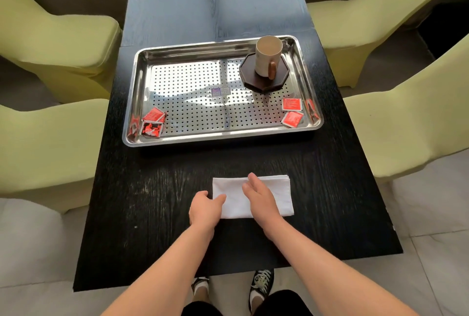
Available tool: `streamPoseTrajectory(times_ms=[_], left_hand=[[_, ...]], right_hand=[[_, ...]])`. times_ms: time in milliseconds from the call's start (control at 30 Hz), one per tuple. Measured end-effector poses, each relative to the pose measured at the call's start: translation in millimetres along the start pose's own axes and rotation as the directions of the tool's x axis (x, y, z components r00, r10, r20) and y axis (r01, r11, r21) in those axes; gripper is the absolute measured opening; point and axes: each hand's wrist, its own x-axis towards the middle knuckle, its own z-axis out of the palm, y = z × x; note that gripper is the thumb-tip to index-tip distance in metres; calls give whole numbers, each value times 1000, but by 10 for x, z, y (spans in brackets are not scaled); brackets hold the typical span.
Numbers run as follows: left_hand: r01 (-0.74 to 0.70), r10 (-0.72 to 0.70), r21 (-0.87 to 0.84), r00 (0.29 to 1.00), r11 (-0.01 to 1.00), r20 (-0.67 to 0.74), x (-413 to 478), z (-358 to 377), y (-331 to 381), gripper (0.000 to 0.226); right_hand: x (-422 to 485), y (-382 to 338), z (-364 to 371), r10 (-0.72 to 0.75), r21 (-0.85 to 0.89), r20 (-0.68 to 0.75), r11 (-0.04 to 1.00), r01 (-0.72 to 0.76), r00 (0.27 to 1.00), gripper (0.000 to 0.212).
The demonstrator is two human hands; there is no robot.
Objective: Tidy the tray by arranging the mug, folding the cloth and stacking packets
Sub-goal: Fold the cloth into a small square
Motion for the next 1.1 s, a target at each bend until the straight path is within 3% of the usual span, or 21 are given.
streamPoseTrajectory(times_ms=[67,100,267,400,500,733,900,1033,1100], left_hand=[[-12,13,-30,999,999,49,54,-33,5,17],[-23,25,-32,998,999,62,63,-46,3,10],[3,10,-145,996,989,90,101,-76,-58,11],[-26,46,-189,994,982,102,54,-52,-86,7],[-77,94,-198,993,977,78,14,-48,-44,6],[-138,151,-182,987,974,61,-62,-17,26,2],[-218,222,-81,974,972,37,-133,32,55,12],[-382,380,74,924,921,33,-218,88,86,29],[-450,450,137,892,882,36,-276,114,112,33]], right_hand=[[42,-14,-24,20,-19,24,1000,-19,1000,56],[46,-8,-47,21,-13,29,1000,-21,999,56],[-97,136,-103,6,45,-34,999,-4,999,50],[-234,290,-56,37,18,-27,999,-36,999,33],[-310,356,-62,0,37,-87,999,3,996,39],[-390,461,-48,61,73,-96,996,-54,993,45],[-291,415,-179,90,132,-80,988,-79,993,47],[-147,347,-310,58,202,-136,979,-30,989,44],[-37,263,-324,58,224,-93,974,-36,994,43]])
